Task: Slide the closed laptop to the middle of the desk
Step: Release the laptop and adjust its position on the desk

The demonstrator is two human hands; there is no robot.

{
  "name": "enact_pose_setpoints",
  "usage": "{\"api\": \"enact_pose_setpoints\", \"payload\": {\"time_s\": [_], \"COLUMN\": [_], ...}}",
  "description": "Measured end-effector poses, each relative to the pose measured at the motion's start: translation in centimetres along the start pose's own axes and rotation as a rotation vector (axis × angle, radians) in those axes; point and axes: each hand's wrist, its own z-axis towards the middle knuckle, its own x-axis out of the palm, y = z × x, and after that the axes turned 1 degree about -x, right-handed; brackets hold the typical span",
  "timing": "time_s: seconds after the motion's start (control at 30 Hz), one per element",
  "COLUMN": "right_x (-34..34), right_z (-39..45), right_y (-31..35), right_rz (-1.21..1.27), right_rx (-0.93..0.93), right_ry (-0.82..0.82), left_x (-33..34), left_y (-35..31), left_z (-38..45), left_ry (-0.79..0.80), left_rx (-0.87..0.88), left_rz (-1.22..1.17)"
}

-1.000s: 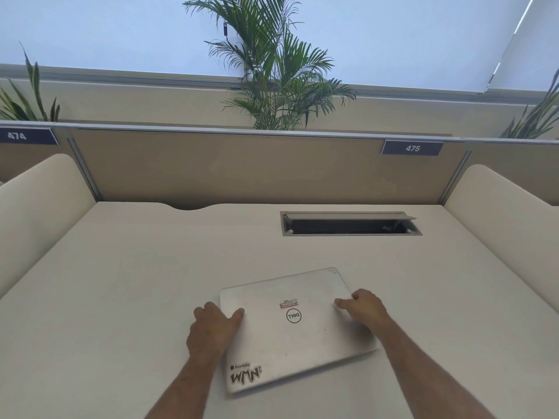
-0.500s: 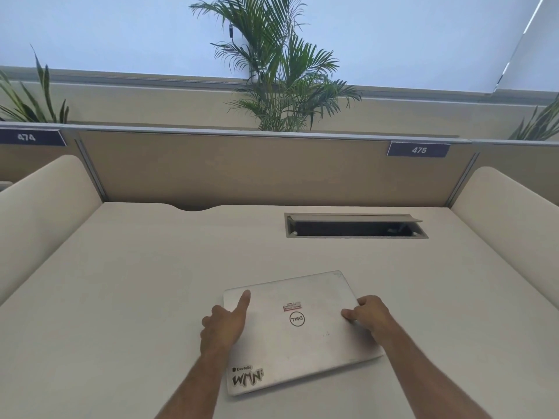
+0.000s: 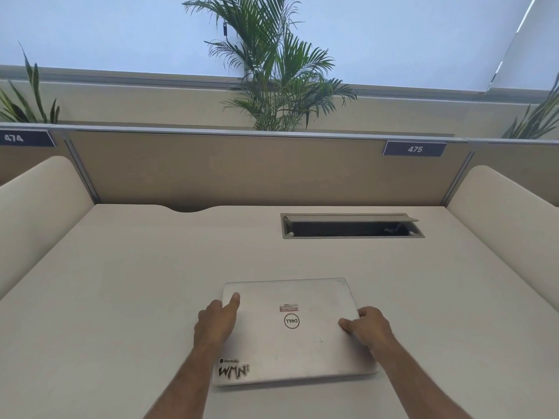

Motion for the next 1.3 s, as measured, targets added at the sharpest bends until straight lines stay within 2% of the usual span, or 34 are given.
{"api": "enact_pose_setpoints", "payload": {"time_s": [0.47,0.73,1.0,1.3], "right_x": [0.7,0.6,0.3,0.7], "right_z": [-0.1,0.6,2.2,3.6], "right_y": [-0.2,0.5,2.5,3.6], "right_rz": [-0.008,0.033,0.115,0.103], "right_rx": [-0.009,0.001,0.016,0.009], "right_ry": [-0.045,-0.037,-0.032,-0.024], "left_x": [0.0,0.0,-0.7,-1.0], "left_y": [-0.3,-0.9,-2.4,-3.3], "left_z": [1.4,1.6,1.9,2.5], "left_ry": [-0.026,-0.059,0.001,0.01], "left_rx": [0.05,0.062,0.075,0.067], "left_rz": [0.071,-0.009,-0.143,-0.131]}}
